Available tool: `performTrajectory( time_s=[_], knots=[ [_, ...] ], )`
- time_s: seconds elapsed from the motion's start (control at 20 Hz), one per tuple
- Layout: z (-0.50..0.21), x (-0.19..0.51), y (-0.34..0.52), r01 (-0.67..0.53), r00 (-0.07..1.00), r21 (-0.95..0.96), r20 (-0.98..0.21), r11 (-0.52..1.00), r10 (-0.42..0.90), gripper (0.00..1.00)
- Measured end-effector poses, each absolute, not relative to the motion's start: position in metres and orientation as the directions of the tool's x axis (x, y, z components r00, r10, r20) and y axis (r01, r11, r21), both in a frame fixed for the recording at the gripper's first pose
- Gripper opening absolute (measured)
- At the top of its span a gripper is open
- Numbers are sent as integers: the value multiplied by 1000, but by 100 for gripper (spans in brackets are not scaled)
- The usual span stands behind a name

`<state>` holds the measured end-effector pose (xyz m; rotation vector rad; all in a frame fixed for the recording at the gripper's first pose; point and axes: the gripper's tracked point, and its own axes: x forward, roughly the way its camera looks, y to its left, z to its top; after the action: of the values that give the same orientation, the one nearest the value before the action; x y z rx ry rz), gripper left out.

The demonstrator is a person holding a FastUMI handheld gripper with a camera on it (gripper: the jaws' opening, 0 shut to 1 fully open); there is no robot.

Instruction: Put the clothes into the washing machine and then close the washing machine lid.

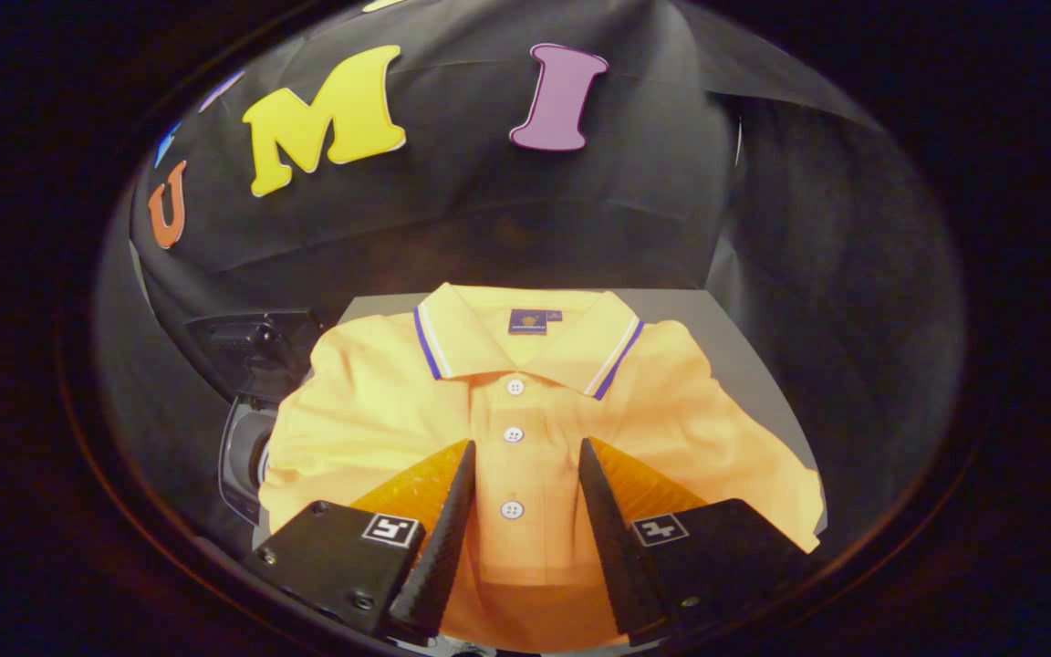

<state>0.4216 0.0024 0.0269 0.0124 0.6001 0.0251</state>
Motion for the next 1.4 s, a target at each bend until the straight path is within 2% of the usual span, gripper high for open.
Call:
performTrajectory(
  time_s=[0.05, 0.2, 0.25, 0.45, 1.05, 1.4],
  knots=[
    [26, 423, 1, -23, 828, 32, -560, 999, 37, 64],
    [27, 423, -5, -9, 829, 60, -558, 998, 41, 35],
    [28, 424, -5, -11, 828, 65, -558, 998, 45, 22],
    [32, 409, 1, -27, 828, 58, -557, 998, 55, 7],
    [115, 333, 58, -86, 893, 121, -431, 989, 130, 6],
    [174, 289, 119, -149, 926, 131, -329, 980, 184, 6]
  ],
)
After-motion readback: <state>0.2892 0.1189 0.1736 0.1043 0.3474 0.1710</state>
